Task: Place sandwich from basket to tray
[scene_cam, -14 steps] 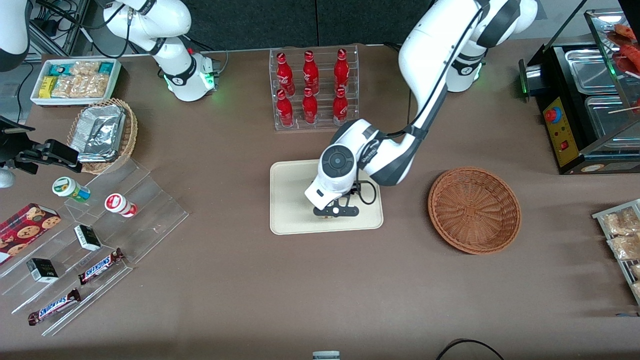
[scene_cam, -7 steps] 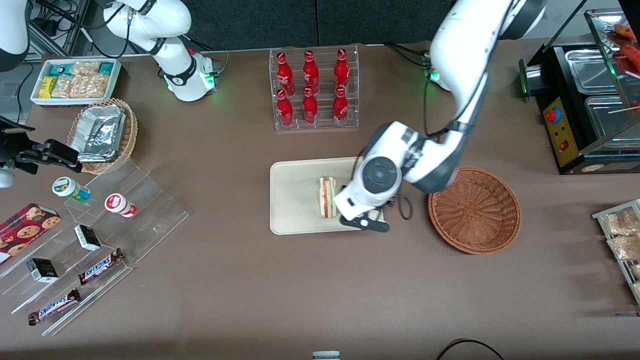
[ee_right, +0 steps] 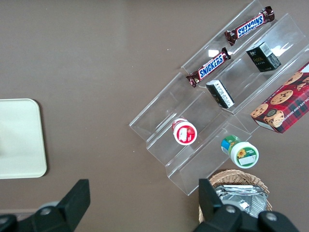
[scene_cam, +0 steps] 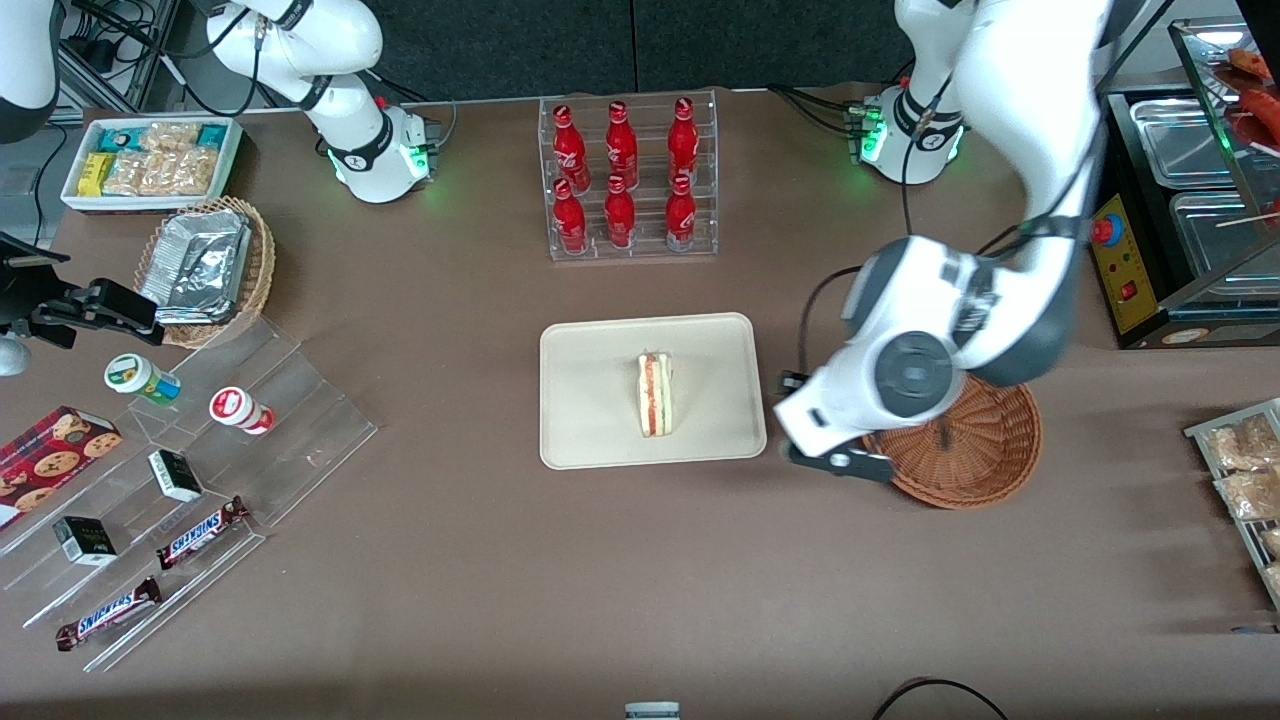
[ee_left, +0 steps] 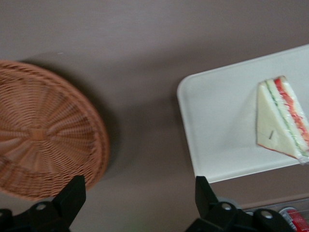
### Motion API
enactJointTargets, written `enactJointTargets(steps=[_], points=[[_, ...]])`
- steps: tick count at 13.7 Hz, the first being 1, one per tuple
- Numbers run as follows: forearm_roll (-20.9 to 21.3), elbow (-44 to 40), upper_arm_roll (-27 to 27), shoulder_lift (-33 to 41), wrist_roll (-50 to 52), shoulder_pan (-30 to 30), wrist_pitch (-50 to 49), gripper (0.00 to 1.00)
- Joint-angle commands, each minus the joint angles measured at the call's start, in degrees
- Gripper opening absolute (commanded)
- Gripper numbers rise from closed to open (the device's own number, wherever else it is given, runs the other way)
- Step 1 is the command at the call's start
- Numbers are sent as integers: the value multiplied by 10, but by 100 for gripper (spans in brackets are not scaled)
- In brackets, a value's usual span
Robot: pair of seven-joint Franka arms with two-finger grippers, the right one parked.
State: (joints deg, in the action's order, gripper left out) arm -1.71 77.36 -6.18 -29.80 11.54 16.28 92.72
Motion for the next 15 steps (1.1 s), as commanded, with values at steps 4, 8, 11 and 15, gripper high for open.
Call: enactJointTargets(steps=[4,8,11,15], points=[[5,80,-3,113,-14,-86,-12,100],[7,132,8,184,-32,-118,-15,100],[8,201,9,265,-33,-143,-12,100],[8,226,14,336,-62,-164,-74,100]])
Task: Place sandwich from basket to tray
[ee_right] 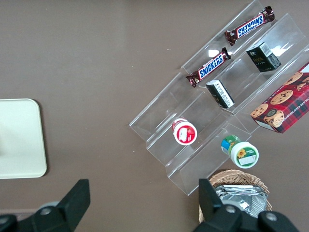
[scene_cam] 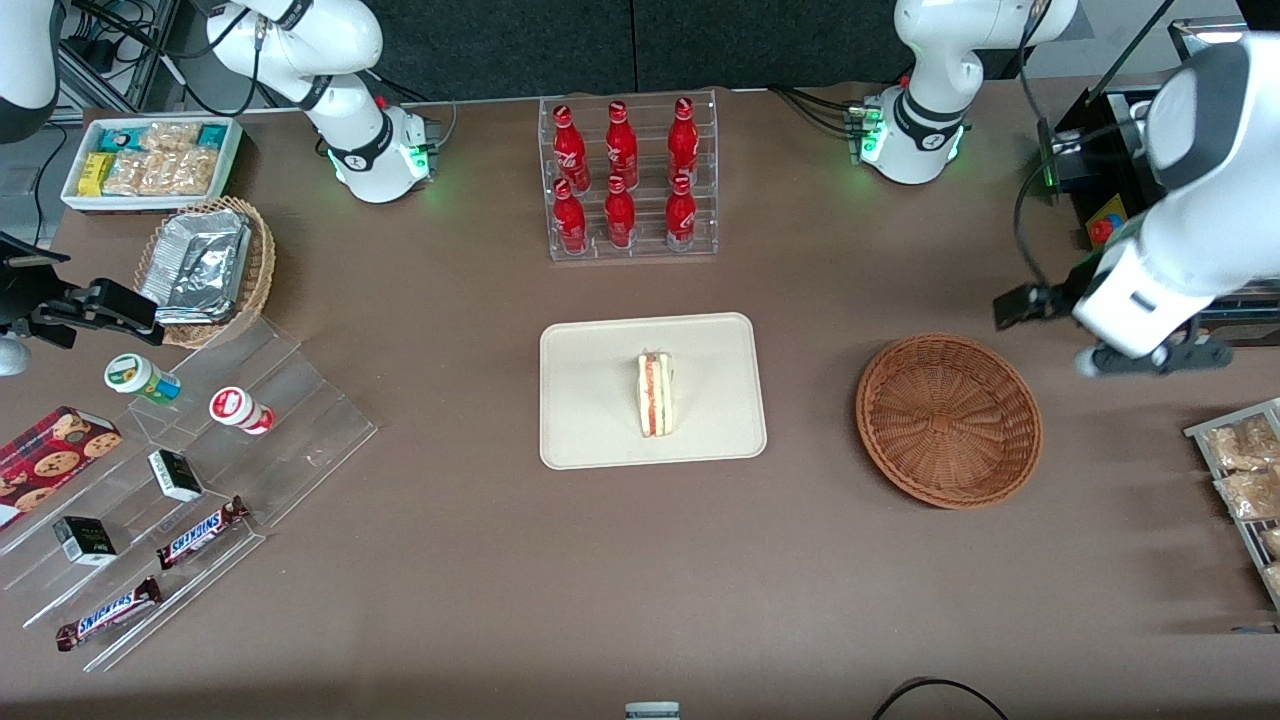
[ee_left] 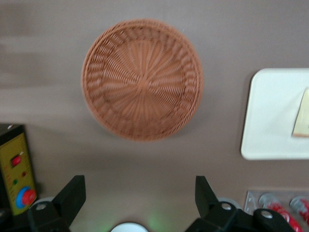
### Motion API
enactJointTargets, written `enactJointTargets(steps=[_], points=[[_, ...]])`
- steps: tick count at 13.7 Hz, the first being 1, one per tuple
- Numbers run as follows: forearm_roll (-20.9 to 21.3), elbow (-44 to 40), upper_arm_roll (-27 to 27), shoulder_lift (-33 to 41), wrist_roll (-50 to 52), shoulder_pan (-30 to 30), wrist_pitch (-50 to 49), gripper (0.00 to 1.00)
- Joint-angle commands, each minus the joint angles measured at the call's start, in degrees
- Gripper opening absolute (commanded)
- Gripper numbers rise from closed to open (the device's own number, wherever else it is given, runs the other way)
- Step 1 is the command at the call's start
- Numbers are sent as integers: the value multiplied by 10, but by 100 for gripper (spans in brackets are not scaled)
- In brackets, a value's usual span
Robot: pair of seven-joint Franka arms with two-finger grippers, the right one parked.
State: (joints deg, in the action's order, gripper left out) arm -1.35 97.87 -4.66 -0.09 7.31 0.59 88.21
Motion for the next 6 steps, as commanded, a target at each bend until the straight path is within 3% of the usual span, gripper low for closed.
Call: enactJointTargets(steps=[1,6], points=[[4,13,4,44,-19,-6,-40,100],[3,-17,15,54,-19,-4,-84,100]])
